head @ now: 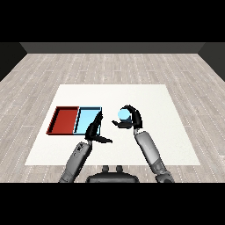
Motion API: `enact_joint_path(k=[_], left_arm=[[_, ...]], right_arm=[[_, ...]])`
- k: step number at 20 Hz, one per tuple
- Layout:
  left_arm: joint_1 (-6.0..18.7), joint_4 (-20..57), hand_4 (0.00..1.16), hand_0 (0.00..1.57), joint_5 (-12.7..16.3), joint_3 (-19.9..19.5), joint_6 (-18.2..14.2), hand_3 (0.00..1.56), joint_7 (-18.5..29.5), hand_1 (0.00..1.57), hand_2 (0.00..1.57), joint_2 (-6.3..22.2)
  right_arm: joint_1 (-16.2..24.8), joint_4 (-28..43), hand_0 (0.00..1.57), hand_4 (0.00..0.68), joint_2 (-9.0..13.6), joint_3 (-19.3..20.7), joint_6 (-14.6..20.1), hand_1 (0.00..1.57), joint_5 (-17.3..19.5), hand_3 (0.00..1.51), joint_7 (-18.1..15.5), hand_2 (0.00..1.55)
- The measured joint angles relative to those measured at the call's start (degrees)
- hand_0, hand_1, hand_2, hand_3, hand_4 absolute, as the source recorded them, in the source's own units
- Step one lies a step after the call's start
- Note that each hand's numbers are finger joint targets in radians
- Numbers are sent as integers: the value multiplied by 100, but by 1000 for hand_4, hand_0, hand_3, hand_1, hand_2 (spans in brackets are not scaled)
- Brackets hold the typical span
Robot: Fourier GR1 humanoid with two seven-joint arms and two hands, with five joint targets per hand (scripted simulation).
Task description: Pick the blue can and put it in the blue box
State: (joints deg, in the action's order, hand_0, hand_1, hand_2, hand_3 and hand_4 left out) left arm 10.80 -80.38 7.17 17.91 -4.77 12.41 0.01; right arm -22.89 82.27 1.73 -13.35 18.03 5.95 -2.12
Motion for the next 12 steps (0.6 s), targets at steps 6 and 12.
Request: enact_joint_path(k=[6, 12], left_arm=[[459, 617, 0, 0, 357, 232, -344, 0, 212, 0, 0, 0], [554, 852, 0, 0, 594, 336, -390, 0, 272, 0, 0, -1]], right_arm=[[160, 243, 1492, 606, -113, -95, -104, 1492, 193, 1400, 4, 1469], [93, 254, 1486, 610, -151, -195, -66, 1486, 174, 1399, 18, 1466]])
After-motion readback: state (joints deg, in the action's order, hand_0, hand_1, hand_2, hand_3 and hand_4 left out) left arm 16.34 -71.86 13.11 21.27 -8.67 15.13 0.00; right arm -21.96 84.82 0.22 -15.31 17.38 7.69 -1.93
